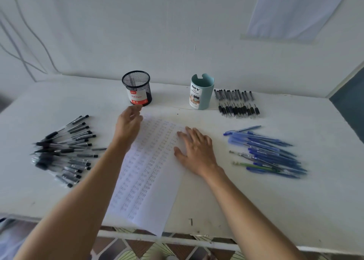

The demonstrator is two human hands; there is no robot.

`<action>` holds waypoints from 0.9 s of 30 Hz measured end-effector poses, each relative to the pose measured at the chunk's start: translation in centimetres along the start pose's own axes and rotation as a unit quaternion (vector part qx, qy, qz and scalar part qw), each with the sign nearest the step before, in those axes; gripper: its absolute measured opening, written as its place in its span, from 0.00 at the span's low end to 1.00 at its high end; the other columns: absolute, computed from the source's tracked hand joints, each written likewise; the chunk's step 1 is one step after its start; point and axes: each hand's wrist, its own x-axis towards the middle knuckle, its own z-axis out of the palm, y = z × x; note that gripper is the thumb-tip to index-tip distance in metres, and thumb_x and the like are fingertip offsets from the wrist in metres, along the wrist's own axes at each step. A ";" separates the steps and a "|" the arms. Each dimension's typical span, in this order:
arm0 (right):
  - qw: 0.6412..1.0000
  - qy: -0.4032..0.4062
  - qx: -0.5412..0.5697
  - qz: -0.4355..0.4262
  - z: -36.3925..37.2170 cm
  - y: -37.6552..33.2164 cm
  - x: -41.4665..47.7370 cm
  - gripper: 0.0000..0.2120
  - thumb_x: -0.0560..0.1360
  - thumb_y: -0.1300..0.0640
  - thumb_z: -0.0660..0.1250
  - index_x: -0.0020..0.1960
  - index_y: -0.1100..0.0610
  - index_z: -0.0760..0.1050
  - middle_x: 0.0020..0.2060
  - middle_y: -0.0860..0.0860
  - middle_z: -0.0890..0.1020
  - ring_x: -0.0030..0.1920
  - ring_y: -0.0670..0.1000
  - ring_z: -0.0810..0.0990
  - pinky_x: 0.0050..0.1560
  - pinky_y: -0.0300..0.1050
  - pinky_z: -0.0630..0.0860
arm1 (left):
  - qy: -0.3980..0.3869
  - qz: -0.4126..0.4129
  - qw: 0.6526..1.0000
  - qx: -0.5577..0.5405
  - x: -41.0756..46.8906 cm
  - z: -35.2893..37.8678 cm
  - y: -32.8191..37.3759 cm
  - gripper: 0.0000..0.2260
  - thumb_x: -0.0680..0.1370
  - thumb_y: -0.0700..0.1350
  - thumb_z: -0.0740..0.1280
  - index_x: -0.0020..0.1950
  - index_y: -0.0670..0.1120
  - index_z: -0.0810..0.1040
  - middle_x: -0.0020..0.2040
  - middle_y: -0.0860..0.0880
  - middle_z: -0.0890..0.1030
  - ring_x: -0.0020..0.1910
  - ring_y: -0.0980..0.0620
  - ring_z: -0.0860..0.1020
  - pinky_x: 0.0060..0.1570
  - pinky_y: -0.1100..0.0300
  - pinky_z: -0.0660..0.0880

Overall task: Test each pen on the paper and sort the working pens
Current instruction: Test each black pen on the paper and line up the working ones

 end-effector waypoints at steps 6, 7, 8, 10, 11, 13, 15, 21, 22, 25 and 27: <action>1.000 0.002 0.002 0.005 -0.2 -0.4 -0.4 0.28 0.81 0.42 0.55 0.78 0.48 0.57 0.81 0.52 0.54 0.80 0.53 0.49 0.75 0.52 0.47 | -0.116 0.099 0.893 0.423 -1.8 -7.1 -1.1 0.12 0.79 0.40 0.65 0.60 0.48 0.80 0.55 0.50 0.82 0.51 0.53 0.76 0.62 0.49 0.74; 1.000 0.003 0.002 0.005 -0.3 -0.4 -0.4 0.28 0.81 0.43 0.56 0.78 0.48 0.58 0.80 0.52 0.54 0.80 0.53 0.50 0.75 0.52 0.47 | -0.116 0.086 0.871 0.470 -2.2 -8.0 -1.4 0.13 0.78 0.42 0.66 0.63 0.49 0.79 0.58 0.50 0.81 0.53 0.52 0.75 0.64 0.47 0.71; 1.000 0.005 0.001 0.006 -0.3 -0.4 -0.4 0.28 0.81 0.43 0.56 0.78 0.48 0.58 0.80 0.52 0.54 0.80 0.53 0.50 0.75 0.52 0.48 | -0.108 0.066 0.859 0.497 -2.6 -8.6 -1.8 0.16 0.78 0.43 0.66 0.66 0.50 0.78 0.62 0.50 0.80 0.58 0.51 0.74 0.66 0.45 0.68; 1.000 0.009 -0.002 0.007 -0.2 -0.5 -0.4 0.28 0.81 0.43 0.56 0.78 0.49 0.58 0.80 0.52 0.55 0.80 0.53 0.50 0.75 0.52 0.48 | -0.091 0.025 0.856 0.508 -3.7 -9.5 -2.5 0.23 0.76 0.43 0.66 0.71 0.51 0.74 0.70 0.49 0.74 0.69 0.47 0.69 0.70 0.44 0.61; 1.000 0.010 -0.003 0.008 -0.2 -0.5 -0.4 0.28 0.81 0.43 0.56 0.78 0.49 0.58 0.80 0.52 0.55 0.80 0.53 0.51 0.75 0.52 0.48 | -0.083 0.016 0.856 0.509 -4.1 -9.7 -2.8 0.25 0.75 0.42 0.66 0.73 0.50 0.73 0.72 0.49 0.72 0.72 0.46 0.67 0.71 0.43 0.59; 1.000 0.010 0.000 0.011 -0.1 -0.6 -0.4 0.28 0.81 0.43 0.56 0.78 0.49 0.58 0.80 0.52 0.55 0.80 0.53 0.51 0.75 0.52 0.48 | -0.063 0.018 0.863 0.500 -4.9 -9.9 -3.7 0.24 0.76 0.42 0.66 0.72 0.49 0.74 0.73 0.49 0.71 0.73 0.46 0.66 0.71 0.43 0.58; 1.000 0.006 0.002 0.014 -0.1 -0.6 -0.5 0.28 0.81 0.43 0.57 0.78 0.49 0.58 0.80 0.51 0.55 0.80 0.53 0.50 0.75 0.52 0.48 | -0.019 0.034 0.879 0.475 -5.3 -9.9 -4.4 0.18 0.77 0.41 0.67 0.68 0.47 0.78 0.70 0.49 0.75 0.71 0.47 0.69 0.70 0.45 0.57; 1.000 0.014 0.005 0.016 0.1 -0.6 -0.6 0.28 0.80 0.43 0.57 0.78 0.48 0.59 0.80 0.52 0.56 0.80 0.53 0.52 0.76 0.53 0.49 | 0.061 0.174 0.902 0.391 -5.5 -9.2 -4.8 0.09 0.78 0.39 0.71 0.58 0.41 0.82 0.60 0.42 0.82 0.67 0.38 0.72 0.67 0.43 0.60; 1.000 0.017 0.006 0.018 0.2 -0.6 -0.7 0.27 0.80 0.43 0.57 0.78 0.48 0.60 0.80 0.52 0.57 0.80 0.53 0.52 0.76 0.53 0.49 | 0.064 0.209 0.901 0.375 -5.5 -8.8 -4.4 0.10 0.78 0.39 0.69 0.59 0.40 0.81 0.60 0.40 0.82 0.67 0.37 0.73 0.68 0.41 0.61; 0.999 0.022 0.014 0.022 0.4 -0.4 -0.8 0.27 0.80 0.42 0.57 0.77 0.48 0.61 0.80 0.51 0.57 0.79 0.53 0.53 0.76 0.52 0.48 | 0.064 0.264 0.916 0.296 -5.9 -7.0 -2.3 0.11 0.81 0.40 0.65 0.63 0.38 0.76 0.60 0.39 0.81 0.65 0.37 0.76 0.71 0.36 0.63; 0.999 0.021 0.013 0.022 0.4 -0.4 -0.9 0.29 0.79 0.37 0.55 0.77 0.47 0.62 0.80 0.51 0.58 0.79 0.53 0.53 0.76 0.51 0.48 | 0.062 0.283 0.931 0.222 -6.6 -5.4 -0.8 0.10 0.84 0.40 0.61 0.64 0.40 0.71 0.54 0.40 0.83 0.54 0.43 0.80 0.59 0.41 0.74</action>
